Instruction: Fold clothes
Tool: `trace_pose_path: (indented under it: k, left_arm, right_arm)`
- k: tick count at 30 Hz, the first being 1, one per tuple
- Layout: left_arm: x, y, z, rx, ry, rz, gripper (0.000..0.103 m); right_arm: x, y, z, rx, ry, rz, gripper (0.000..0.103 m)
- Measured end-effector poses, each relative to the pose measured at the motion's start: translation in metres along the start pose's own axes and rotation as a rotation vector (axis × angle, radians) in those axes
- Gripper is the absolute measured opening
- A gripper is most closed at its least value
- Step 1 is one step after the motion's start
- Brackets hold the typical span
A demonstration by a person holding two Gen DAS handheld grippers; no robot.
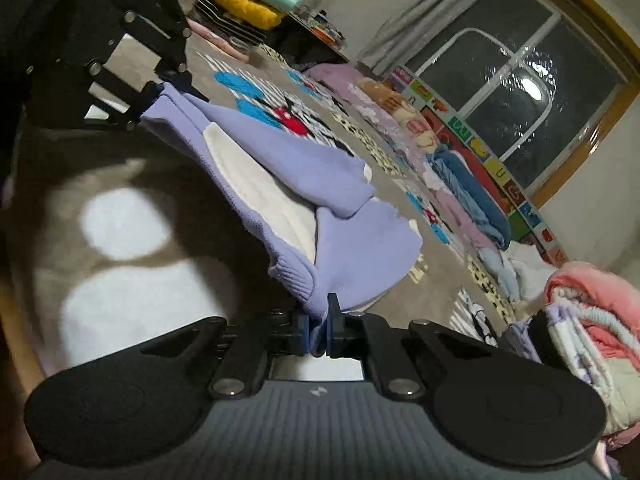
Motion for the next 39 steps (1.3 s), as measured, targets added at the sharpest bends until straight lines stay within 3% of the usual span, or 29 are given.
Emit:
trace_pose_path:
  k: [5, 10, 17, 22, 27, 34, 36, 38, 39]
  left_arm:
    - [-0.009, -0.013, -0.028, 0.019, 0.086, -0.024, 0.005]
    - [-0.041, -0.023, -0.028, 0.043, 0.194, -0.132, 0.006]
    - [-0.113, -0.028, 0.018, 0.099, 0.343, -0.413, 0.015]
    - [-0.147, -0.017, 0.065, 0.106, 0.473, -0.62, 0.015]
    - [-0.155, 0.016, 0.117, 0.059, 0.586, -0.915, 0.015]
    - [-0.129, 0.071, 0.155, 0.022, 0.661, -1.349, 0.016]
    - [-0.117, 0.08, 0.152, 0.021, 0.642, -1.415, 0.019]
    - [-0.112, 0.084, 0.148, 0.04, 0.615, -1.459, 0.019]
    - [-0.11, 0.086, 0.145, 0.052, 0.601, -1.479, 0.019]
  right_arm:
    - [-0.003, -0.014, -0.034, 0.011, -0.021, 0.005, 0.009]
    - [0.025, -0.035, -0.05, 0.037, -0.046, 0.056, 0.009]
    - [0.094, -0.041, -0.03, 0.064, -0.116, 0.28, 0.009]
    - [0.137, -0.031, 0.001, 0.051, -0.166, 0.413, 0.01]
    - [0.17, -0.004, 0.039, 0.012, -0.26, 0.656, 0.01]
    - [0.194, 0.079, 0.093, -0.006, -0.313, 1.216, 0.016]
    - [0.186, 0.097, 0.098, 0.028, -0.326, 1.324, 0.025]
    - [0.175, 0.109, 0.098, 0.056, -0.333, 1.387, 0.047]
    - [0.169, 0.114, 0.098, 0.065, -0.332, 1.41, 0.05]
Point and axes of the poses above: each gripper's, at about its wrist camera, not at the fingertips, and z roughly the way its jaws point, x to its right, y to its underside, the point moved 3 cm from there along z, roughly the way its jaws point, and after that the axes turned 14 degrees about x, right-handed, at the moved point
